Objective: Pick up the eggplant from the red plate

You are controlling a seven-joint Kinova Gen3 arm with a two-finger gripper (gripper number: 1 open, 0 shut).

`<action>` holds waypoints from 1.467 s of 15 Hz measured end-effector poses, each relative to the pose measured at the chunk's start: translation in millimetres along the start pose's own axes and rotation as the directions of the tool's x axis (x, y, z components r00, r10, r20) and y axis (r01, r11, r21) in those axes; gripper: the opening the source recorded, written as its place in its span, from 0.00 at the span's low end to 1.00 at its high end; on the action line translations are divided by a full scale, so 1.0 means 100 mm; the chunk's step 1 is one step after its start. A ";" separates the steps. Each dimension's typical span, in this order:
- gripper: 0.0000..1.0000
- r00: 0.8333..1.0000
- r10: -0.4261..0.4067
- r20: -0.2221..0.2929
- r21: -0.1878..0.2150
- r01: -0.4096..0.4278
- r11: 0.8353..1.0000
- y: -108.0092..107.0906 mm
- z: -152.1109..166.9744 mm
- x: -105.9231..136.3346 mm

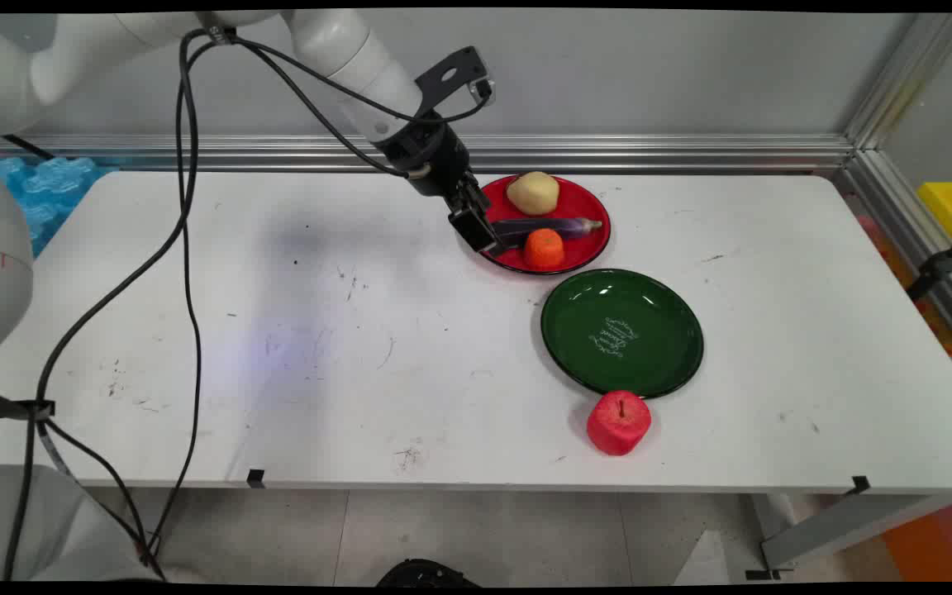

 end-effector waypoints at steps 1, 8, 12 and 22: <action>1.00 1.000 0.001 0.000 0.000 -0.001 1.000 -0.01 0.01 0.00; 1.00 1.000 0.007 0.018 0.005 -0.007 1.000 -0.14 0.14 0.00; 1.00 0.999 0.024 0.031 0.023 -0.025 0.999 -0.32 0.27 0.00; 1.00 0.998 0.054 0.031 0.077 -0.056 0.995 -0.71 0.68 0.00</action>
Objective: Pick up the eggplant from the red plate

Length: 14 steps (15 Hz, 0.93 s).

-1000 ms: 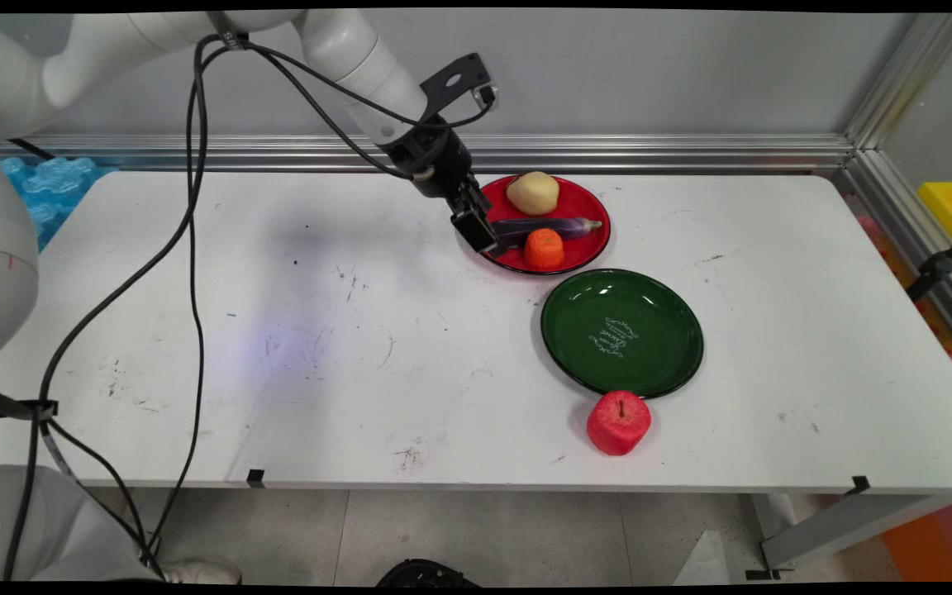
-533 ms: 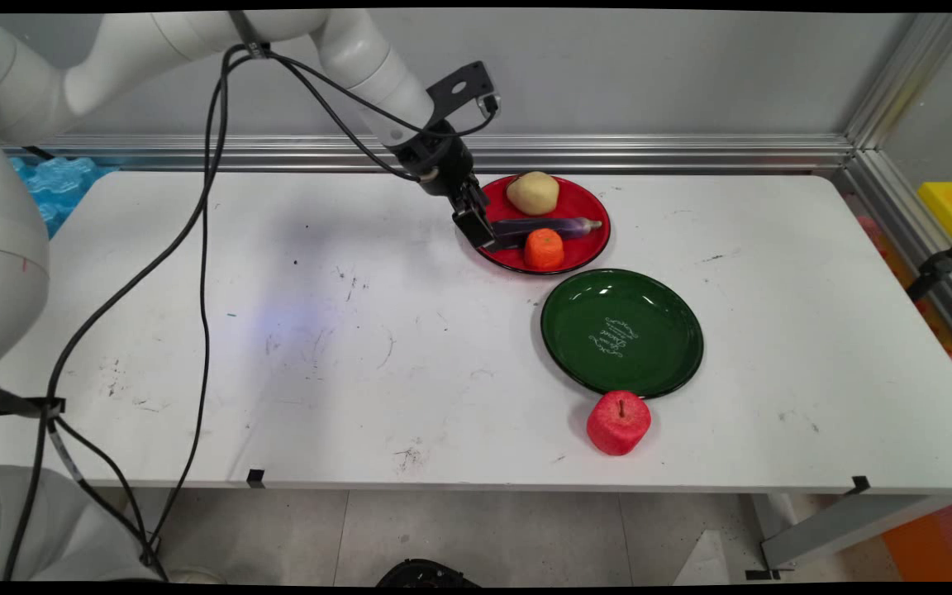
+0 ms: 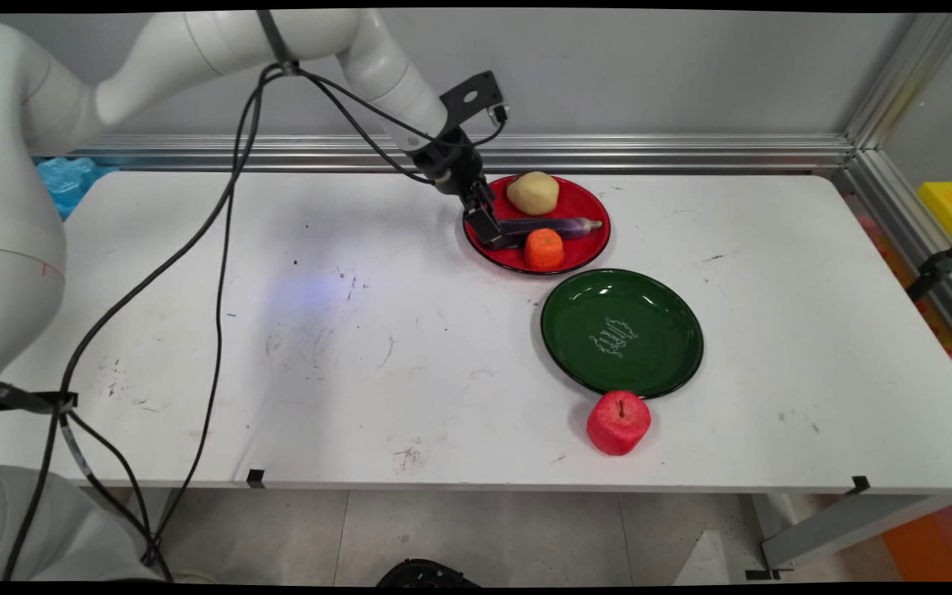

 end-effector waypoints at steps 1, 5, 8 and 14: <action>1.00 1.000 0.005 -0.002 0.005 -0.005 1.000 -0.04 0.07 0.00; 1.00 1.000 0.024 -0.013 0.020 -0.024 1.000 -0.14 0.36 -0.03; 1.00 0.999 0.034 -0.021 0.029 -0.033 0.999 -0.20 0.52 -0.04; 0.00 0.998 0.047 -0.029 0.023 -0.046 0.999 -0.26 0.78 -0.08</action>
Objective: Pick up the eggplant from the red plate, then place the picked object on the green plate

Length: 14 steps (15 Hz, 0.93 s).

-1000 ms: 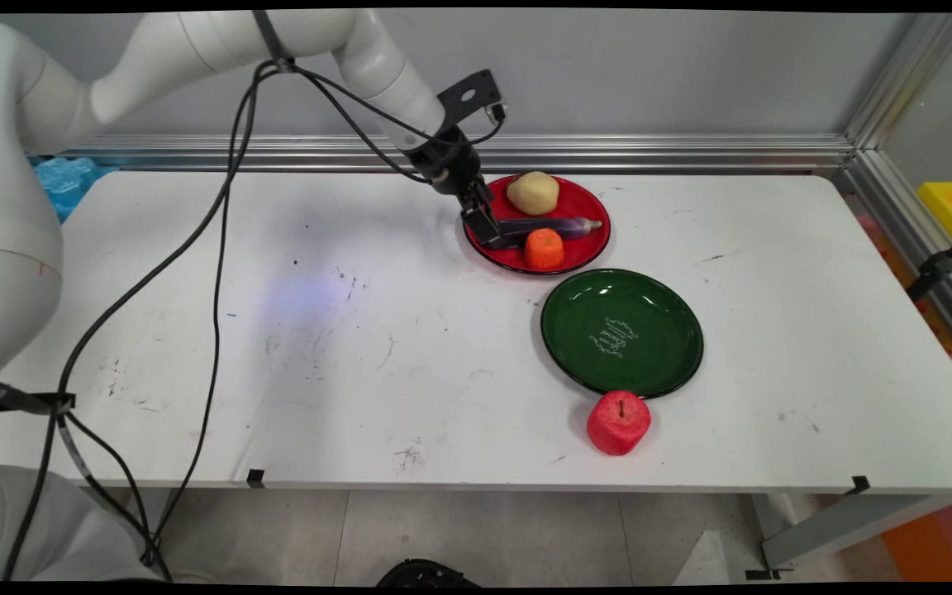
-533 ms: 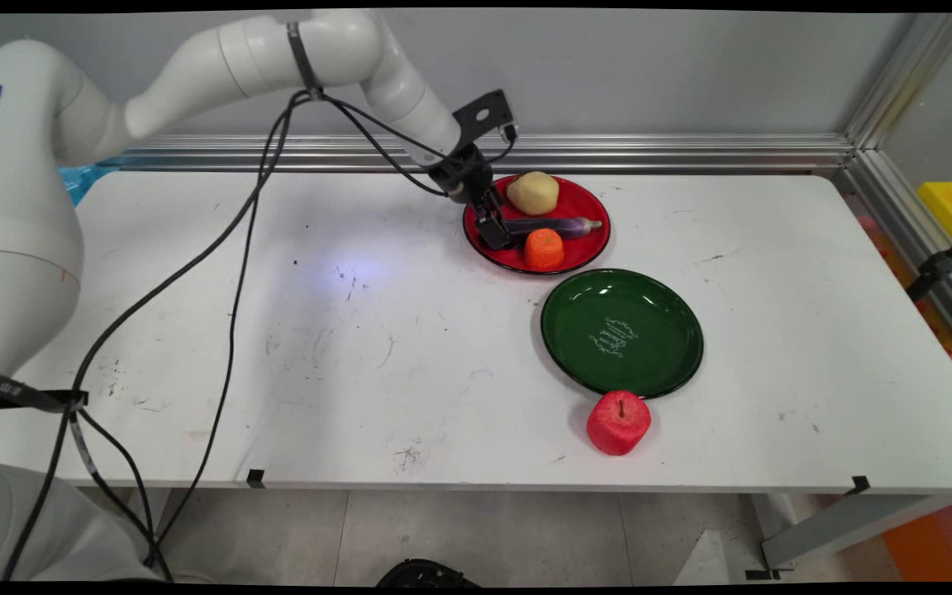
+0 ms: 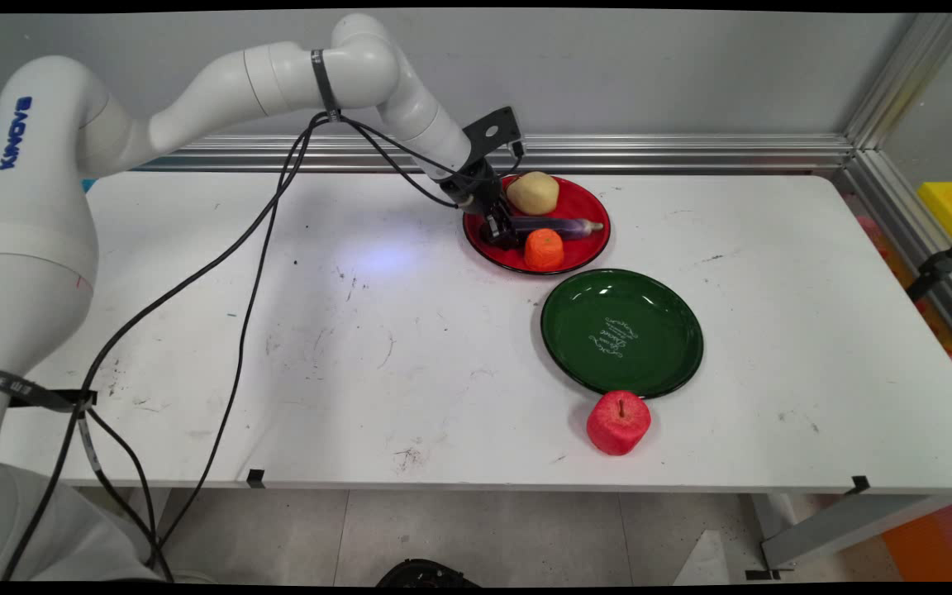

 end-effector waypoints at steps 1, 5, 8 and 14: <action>0.00 1.000 0.001 0.002 -0.007 -0.001 1.000 0.01 0.01 -0.01; 0.00 1.000 0.002 0.009 -0.028 -0.001 1.000 0.05 0.01 -0.02; 0.00 1.000 0.001 0.011 -0.038 0.000 0.999 0.06 -0.03 0.00; 0.00 1.000 0.007 0.002 -0.039 -0.007 0.999 0.02 -0.16 0.15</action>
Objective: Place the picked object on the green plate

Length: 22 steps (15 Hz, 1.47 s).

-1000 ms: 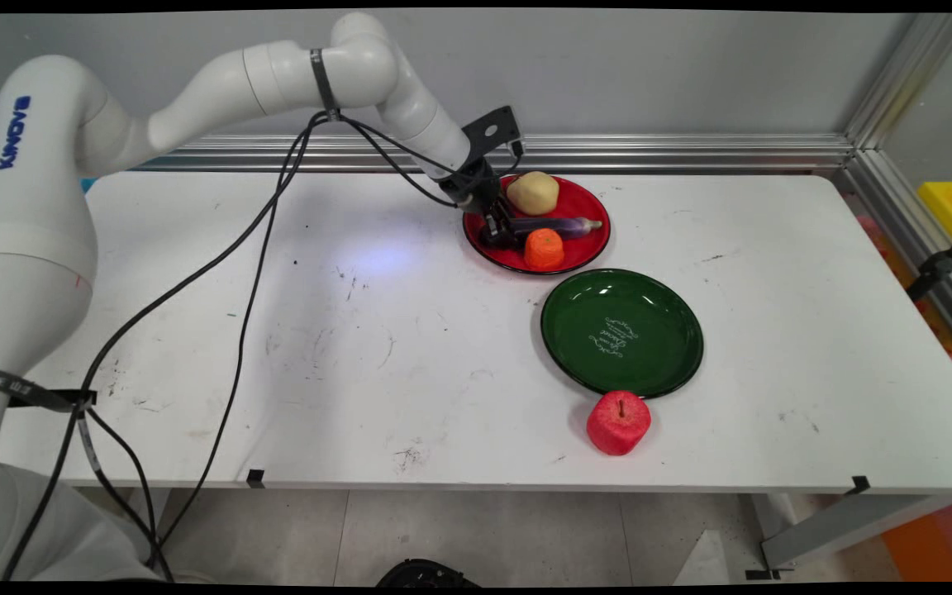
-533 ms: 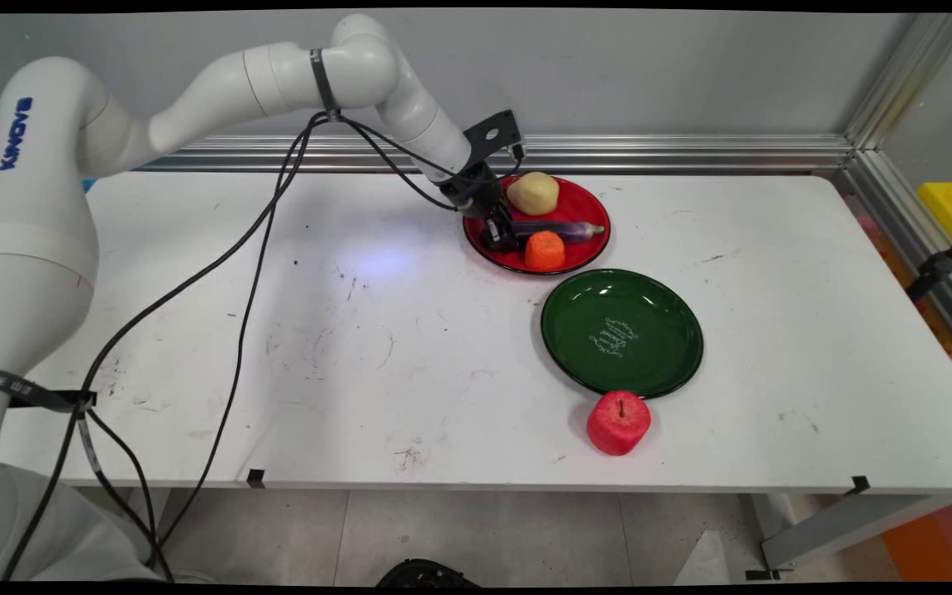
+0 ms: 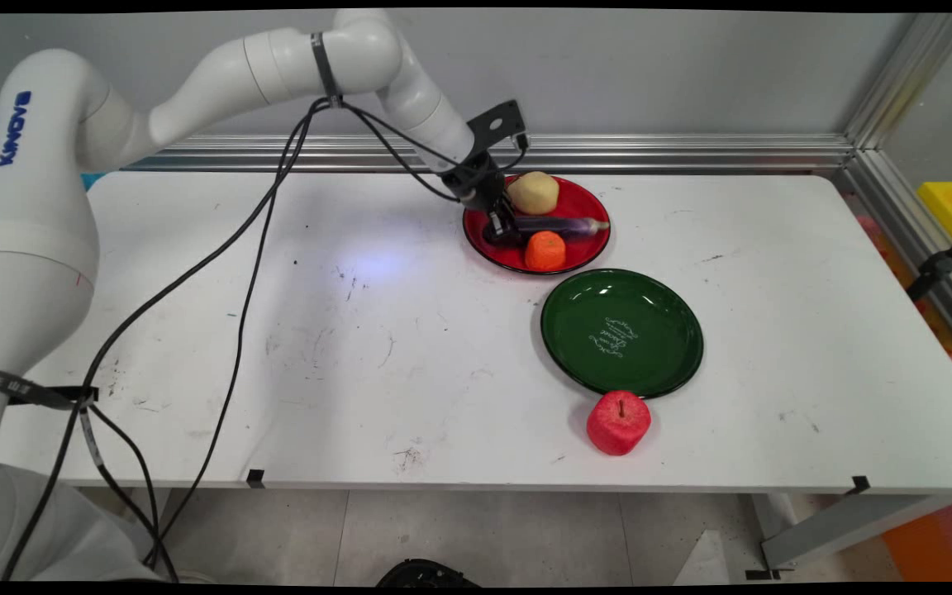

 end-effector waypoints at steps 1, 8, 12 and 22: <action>0.00 1.000 0.001 -0.001 0.001 -0.001 1.000 -0.01 -0.02 0.02; 0.00 0.999 -0.033 -0.007 -0.006 0.033 0.999 0.04 -0.32 0.24; 0.00 0.997 -0.074 -0.020 -0.034 0.074 0.997 0.27 -0.42 0.36; 0.00 0.990 -0.130 -0.060 -0.099 0.124 0.987 1.12 -0.25 0.55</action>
